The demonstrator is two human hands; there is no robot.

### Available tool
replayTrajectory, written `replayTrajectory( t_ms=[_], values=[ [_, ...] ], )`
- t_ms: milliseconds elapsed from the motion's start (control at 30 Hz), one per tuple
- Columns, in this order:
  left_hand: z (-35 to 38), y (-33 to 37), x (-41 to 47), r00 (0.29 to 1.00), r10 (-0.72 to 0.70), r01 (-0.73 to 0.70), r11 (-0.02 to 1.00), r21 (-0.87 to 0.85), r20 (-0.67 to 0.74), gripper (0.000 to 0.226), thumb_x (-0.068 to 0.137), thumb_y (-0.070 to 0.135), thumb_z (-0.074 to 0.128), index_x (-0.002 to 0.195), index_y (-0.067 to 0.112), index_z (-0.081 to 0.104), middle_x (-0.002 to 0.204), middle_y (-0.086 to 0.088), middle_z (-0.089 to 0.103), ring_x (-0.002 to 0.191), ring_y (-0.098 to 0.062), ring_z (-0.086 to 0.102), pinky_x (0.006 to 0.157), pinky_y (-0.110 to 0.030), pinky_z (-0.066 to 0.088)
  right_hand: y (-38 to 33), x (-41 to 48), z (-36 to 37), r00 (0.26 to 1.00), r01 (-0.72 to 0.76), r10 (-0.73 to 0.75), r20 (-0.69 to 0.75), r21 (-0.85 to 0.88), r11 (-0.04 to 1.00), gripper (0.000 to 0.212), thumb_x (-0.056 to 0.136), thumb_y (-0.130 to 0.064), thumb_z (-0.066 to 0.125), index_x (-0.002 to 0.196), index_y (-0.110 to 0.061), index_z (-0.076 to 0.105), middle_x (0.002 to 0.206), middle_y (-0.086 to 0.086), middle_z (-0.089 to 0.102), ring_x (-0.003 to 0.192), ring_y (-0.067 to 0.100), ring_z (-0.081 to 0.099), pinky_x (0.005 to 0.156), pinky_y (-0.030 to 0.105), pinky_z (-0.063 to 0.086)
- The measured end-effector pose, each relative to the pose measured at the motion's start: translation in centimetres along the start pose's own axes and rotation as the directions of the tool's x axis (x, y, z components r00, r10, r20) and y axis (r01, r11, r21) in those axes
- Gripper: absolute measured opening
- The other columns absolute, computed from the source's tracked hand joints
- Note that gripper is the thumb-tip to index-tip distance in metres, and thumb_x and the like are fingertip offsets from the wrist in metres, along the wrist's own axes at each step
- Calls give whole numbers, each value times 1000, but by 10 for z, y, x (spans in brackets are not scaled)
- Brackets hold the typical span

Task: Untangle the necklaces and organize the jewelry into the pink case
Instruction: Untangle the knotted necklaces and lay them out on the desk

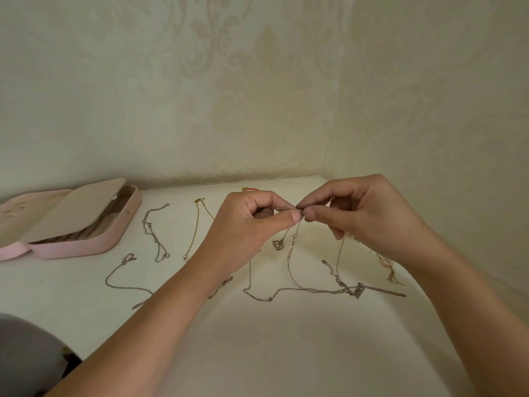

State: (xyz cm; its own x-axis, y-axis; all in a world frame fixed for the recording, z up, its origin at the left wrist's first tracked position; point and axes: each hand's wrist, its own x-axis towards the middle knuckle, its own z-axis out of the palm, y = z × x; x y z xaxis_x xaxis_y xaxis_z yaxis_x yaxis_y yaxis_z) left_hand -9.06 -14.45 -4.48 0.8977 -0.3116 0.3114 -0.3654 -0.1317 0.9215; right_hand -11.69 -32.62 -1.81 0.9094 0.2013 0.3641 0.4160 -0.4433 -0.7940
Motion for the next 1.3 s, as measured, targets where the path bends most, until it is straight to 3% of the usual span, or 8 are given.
replayTrajectory(
  t_ms=[200, 333, 500, 633, 833, 1100, 1300],
  values=[
    [2, -1, 0, 1000, 20, -19, 999, 40, -21, 12, 82, 17, 72, 70, 18, 72, 52, 3, 18, 46, -10, 18, 43, -15, 21, 0, -2, 2, 997, 35, -42, -62, -111, 993, 9, 78, -16, 76, 73, -23, 73, 43, -5, 49, 41, 5, 42, 46, 11, 31],
    [2, -1, 0, 1000, 14, -13, 999, 47, -15, 13, 83, 15, 71, 70, 16, 72, 53, 2, 19, 46, -10, 18, 42, -14, 22, 2, -2, 4, 993, 83, -98, -70, -190, 978, 17, 76, -13, 74, 69, -28, 70, 45, -7, 48, 43, 7, 40, 47, 13, 33],
    [3, 1, -1, 1000, 3, -4, 1000, 27, 15, 11, 84, 20, 69, 75, 16, 72, 58, -3, 22, 46, -9, 20, 43, -13, 22, 1, -1, 5, 980, 152, -184, -81, -297, 943, 17, 76, -9, 73, 70, -24, 67, 52, -22, 53, 46, 4, 46, 49, 9, 33],
    [3, 1, -1, 1000, 16, -16, 998, 54, -6, 10, 85, 21, 70, 76, 21, 72, 53, 4, 21, 46, -8, 20, 44, -12, 23, 1, -1, 5, 971, 203, -233, -47, -351, 914, 19, 77, -8, 73, 72, -24, 65, 58, -27, 55, 51, 4, 51, 50, 10, 35],
    [5, -1, -1, 997, 58, -51, 991, 123, -56, 13, 83, 11, 68, 70, 10, 69, 48, 6, 20, 45, -9, 18, 45, -11, 23, 3, 1, 9, 955, 267, -296, -5, -419, 868, 17, 77, -10, 72, 74, -24, 61, 70, -33, 55, 61, 6, 54, 56, 9, 38],
    [9, -4, 0, 996, 59, -45, 981, 187, -74, 17, 79, 8, 67, 64, 14, 63, 44, 11, 20, 43, -8, 19, 43, -15, 21, 8, 4, 13, 933, 341, -353, 71, -492, 801, 5, 72, -16, 64, 73, -19, 60, 66, -21, 47, 62, 7, 49, 56, 8, 35],
    [7, -6, 1, 998, 47, -38, 978, 203, -36, 9, 83, 16, 69, 75, 20, 68, 43, 11, 22, 43, -8, 23, 46, -13, 24, 12, 5, 12, 945, 316, -316, 86, -487, 814, 8, 72, -12, 64, 73, -20, 61, 64, -13, 50, 63, 8, 49, 54, 12, 36]
  ],
)
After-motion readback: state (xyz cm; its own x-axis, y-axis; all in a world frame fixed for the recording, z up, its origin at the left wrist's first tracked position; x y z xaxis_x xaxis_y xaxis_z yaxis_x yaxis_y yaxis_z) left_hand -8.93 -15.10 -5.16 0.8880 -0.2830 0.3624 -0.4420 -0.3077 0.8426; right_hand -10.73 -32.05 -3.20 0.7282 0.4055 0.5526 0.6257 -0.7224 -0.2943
